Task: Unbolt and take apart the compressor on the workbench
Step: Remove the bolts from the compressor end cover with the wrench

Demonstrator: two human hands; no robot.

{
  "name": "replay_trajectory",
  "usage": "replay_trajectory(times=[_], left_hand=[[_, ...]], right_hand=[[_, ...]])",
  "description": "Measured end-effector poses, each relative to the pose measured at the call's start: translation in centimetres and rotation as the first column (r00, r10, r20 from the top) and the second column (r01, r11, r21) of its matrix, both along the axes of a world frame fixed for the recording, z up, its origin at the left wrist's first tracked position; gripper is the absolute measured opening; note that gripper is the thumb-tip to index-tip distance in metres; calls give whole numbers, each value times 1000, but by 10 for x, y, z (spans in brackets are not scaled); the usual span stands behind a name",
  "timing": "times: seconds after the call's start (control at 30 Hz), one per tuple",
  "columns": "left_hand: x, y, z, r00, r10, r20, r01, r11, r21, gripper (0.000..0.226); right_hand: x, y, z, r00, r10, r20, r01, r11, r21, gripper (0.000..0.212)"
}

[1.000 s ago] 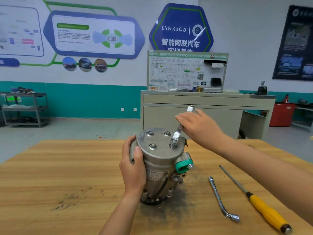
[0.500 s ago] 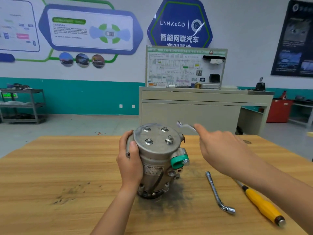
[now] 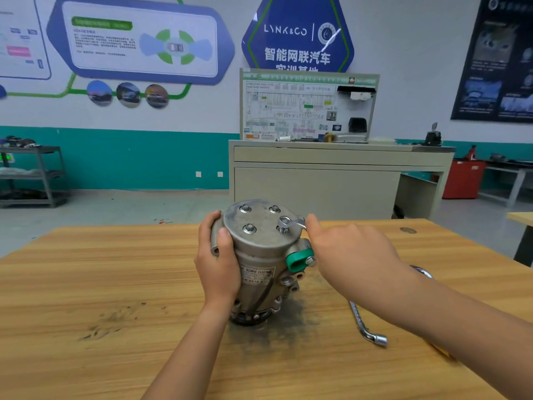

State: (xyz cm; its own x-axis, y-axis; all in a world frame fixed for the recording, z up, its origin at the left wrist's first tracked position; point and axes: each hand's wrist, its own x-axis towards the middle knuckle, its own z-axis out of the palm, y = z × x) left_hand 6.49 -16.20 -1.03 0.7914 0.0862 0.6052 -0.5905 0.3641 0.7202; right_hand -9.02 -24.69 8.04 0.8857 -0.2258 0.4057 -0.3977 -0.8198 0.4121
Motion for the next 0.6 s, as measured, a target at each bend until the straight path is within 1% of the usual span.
replay_trajectory(times=[0.07,0.1,0.17,0.2,0.23,0.27,0.33,0.37,0.43,0.5,0.53,0.57,0.6], left_hand=[[0,2,0,1000,-2,4,2,1000,5,51],[0,3,1,1000,-4,5,4,1000,8,51],[1,4,1,1000,-16,0,16,1000,12,51],[1,4,1,1000,-22,-5,22,1000,15,52],[1,3,0,1000,-23,-6,23,1000,21,53],[1,1,1,1000,-20,-5,20,999,35,54],[2,-2,2,1000,-21,-6,21,997,75,54],[3,-4,4,1000,-29,-5,29,995,94,53],[7,-5,8,999,-47,-5,47,991,129,49],[13,-4,11,997,-76,-18,77,985,154,37],[16,-3,11,995,-99,-27,102,983,152,30],[18,-2,11,992,-123,-33,126,981,145,27],[19,-1,10,990,-140,-35,143,980,139,26]], right_hand=[[-5,-6,-1,999,34,14,-35,999,29,40],[-5,-12,-2,999,50,22,-51,998,33,35],[-4,-30,-4,992,107,66,-104,994,-47,36],[1,-40,-6,980,156,123,-145,985,-92,37],[9,-51,-8,972,171,163,-153,981,-117,40],[20,-62,-7,975,149,167,-127,982,-137,43],[49,-78,2,984,131,119,-112,982,-153,48],[65,-83,9,979,178,99,-161,974,-162,48],[94,-84,22,953,300,49,-291,947,-133,47],[113,-76,29,893,450,19,-443,885,-147,44],[116,-73,30,873,488,23,-477,861,-178,39],[115,-69,30,851,517,97,-493,848,-196,31],[111,-66,32,810,525,263,-495,851,-174,23]])
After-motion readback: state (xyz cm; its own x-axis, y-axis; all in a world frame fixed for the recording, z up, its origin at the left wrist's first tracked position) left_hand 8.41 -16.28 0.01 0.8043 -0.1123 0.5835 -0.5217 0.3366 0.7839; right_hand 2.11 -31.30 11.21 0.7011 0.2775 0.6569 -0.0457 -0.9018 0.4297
